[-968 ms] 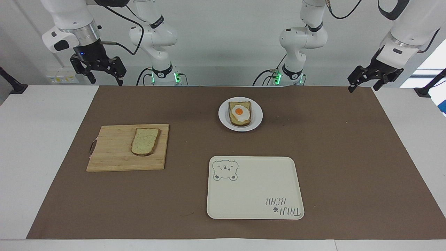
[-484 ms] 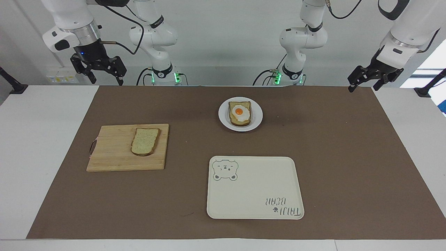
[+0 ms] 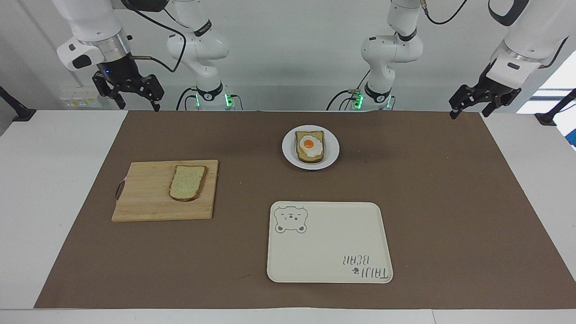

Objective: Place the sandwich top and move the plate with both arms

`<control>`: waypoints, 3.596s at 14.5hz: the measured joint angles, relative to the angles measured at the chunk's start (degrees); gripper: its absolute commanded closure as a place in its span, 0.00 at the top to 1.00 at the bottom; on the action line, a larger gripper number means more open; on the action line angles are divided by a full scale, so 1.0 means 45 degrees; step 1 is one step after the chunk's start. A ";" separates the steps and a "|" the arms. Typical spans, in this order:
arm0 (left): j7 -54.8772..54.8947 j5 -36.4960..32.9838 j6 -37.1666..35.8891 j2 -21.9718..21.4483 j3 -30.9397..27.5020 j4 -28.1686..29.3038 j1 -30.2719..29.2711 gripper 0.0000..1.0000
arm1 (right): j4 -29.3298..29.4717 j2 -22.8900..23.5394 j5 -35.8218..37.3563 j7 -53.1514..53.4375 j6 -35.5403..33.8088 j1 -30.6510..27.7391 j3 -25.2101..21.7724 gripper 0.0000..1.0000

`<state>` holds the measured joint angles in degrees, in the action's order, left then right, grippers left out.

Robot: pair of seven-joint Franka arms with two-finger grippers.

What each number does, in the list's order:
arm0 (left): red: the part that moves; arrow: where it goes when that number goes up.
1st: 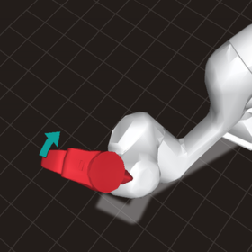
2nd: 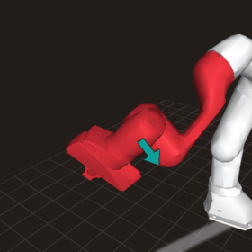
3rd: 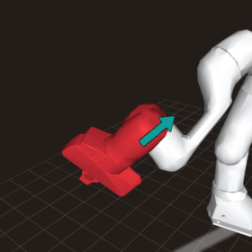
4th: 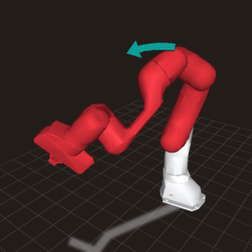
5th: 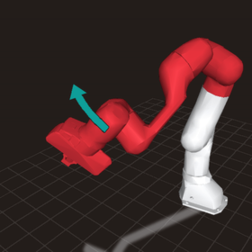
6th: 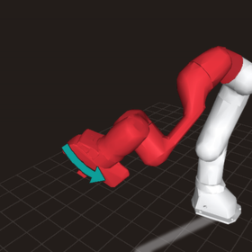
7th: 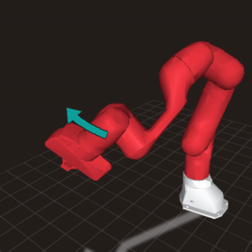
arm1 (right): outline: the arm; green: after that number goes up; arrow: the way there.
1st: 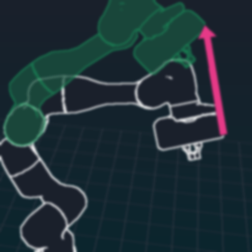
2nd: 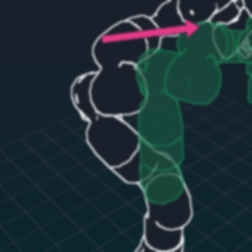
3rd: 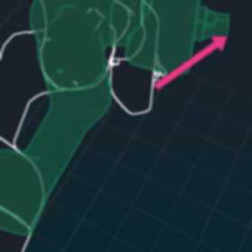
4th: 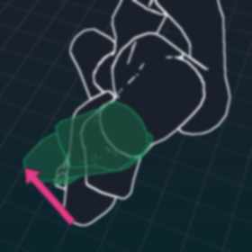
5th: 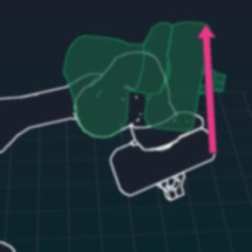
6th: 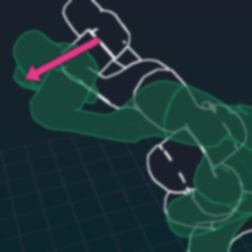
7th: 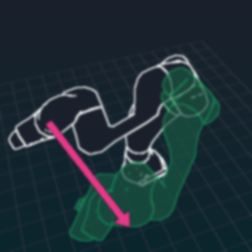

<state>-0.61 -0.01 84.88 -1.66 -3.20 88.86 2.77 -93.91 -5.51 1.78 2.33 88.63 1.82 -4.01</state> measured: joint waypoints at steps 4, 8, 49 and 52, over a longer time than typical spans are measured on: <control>0.0000 0.0000 -0.0001 0.0000 0.0000 0.0000 0.0000 1.00 | -0.1043 0.0038 0.0000 -0.0844 0.1369 -0.0046 -0.0036 1.00; 0.0000 0.0000 -0.0003 0.0000 0.0000 0.0000 0.0000 1.00 | -0.2172 0.0351 -0.0057 -0.1020 0.2714 -0.0047 -0.0034 1.00; 0.0000 0.0000 -0.0012 -0.0001 0.0000 0.0000 0.0000 1.00 | -0.5943 0.3884 -0.3905 -0.5012 0.8948 -0.1315 -0.0102 0.00; 0.0000 0.0000 -0.0012 -0.0001 0.0000 0.0000 0.0000 1.00 | -0.5943 0.3884 -0.3905 -0.4971 0.8948 -0.1315 -0.0101 0.00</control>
<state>-0.61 -0.01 84.83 -1.66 -3.20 88.86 2.77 -120.65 11.97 -15.79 -20.04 128.90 -4.10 -4.46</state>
